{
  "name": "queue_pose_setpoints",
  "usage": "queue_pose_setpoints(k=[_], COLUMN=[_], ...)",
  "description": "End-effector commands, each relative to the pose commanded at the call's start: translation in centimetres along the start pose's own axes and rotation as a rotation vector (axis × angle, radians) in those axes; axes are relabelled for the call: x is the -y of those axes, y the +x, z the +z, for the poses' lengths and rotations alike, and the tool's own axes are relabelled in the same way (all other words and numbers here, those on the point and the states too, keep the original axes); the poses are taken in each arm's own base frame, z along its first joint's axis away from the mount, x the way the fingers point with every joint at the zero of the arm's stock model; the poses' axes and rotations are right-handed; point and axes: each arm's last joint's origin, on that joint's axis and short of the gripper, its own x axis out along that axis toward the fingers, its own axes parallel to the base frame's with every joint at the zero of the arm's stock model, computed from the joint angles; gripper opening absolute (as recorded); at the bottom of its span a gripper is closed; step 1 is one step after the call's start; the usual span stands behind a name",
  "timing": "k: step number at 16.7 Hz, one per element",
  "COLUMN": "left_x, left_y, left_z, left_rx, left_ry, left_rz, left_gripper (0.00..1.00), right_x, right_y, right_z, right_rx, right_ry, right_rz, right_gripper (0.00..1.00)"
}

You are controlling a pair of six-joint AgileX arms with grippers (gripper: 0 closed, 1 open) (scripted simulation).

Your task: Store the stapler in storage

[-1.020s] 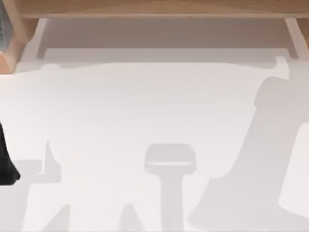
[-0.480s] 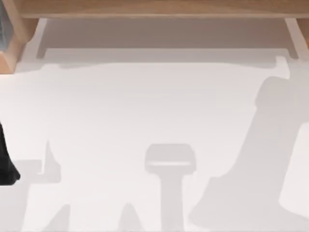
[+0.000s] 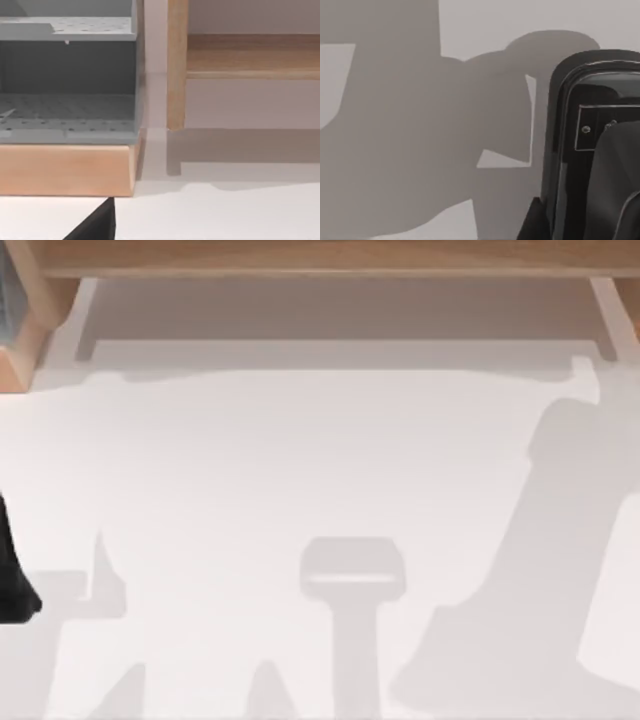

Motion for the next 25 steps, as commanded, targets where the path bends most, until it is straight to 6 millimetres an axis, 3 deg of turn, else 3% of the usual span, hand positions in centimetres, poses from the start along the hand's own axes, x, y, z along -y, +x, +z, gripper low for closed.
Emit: queue_pose_setpoints(k=[7,18,20,25], left_x=[0.0,0.0,0.0,0.0], left_y=[0.0,0.0,0.0,0.0], left_z=[0.0,0.0,0.0,0.0], left_rx=[0.0,0.0,0.0,0.0], left_ry=[0.0,0.0,0.0,0.0], left_rz=[0.0,0.0,0.0,0.0], left_gripper=[1.0,1.0,1.0,1.0], right_x=[0.0,0.1,0.0,0.9], right_y=[0.0,-0.2,-1.5,-7.4], right_z=[0.0,-0.1,-0.4,-2.1], right_rx=[0.0,0.006,0.043,0.302], right_ry=[0.0,-0.001,-0.015,-0.073], right_rz=[0.0,0.0,-0.004,-0.053], right_gripper=[0.98,1.0,1.0,1.0])
